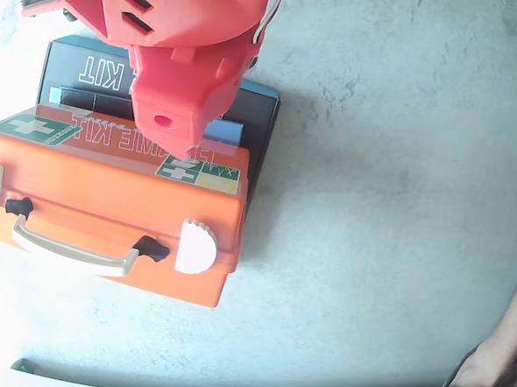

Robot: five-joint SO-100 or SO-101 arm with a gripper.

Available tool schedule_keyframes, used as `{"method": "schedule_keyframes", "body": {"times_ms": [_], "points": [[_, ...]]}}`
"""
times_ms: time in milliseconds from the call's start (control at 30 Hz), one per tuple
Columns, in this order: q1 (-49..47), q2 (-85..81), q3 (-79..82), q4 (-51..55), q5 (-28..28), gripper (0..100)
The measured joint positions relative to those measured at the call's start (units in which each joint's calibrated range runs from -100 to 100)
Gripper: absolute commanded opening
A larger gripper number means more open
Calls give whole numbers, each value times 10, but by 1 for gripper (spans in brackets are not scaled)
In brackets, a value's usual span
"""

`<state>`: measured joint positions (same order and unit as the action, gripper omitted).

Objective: Grab the white handle of the orange box

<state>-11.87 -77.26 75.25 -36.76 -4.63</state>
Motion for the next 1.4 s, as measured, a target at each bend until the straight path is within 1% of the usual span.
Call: {"method": "schedule_keyframes", "body": {"times_ms": [167, 333, 433, 567, 633, 1167, 1333, 1400], "points": [[-34, 44, -68, 51, 1, 3], [-77, 80, -154, 136, 1, 3], [-87, 102, -195, 169, 1, 8], [-101, 142, -220, 178, 1, 19], [-101, 158, -225, 178, 1, 21], [-98, 251, -259, 180, 1, 22], [-109, 304, -315, 179, 0, 30], [-109, 333, -343, 179, -1, 31]]}}
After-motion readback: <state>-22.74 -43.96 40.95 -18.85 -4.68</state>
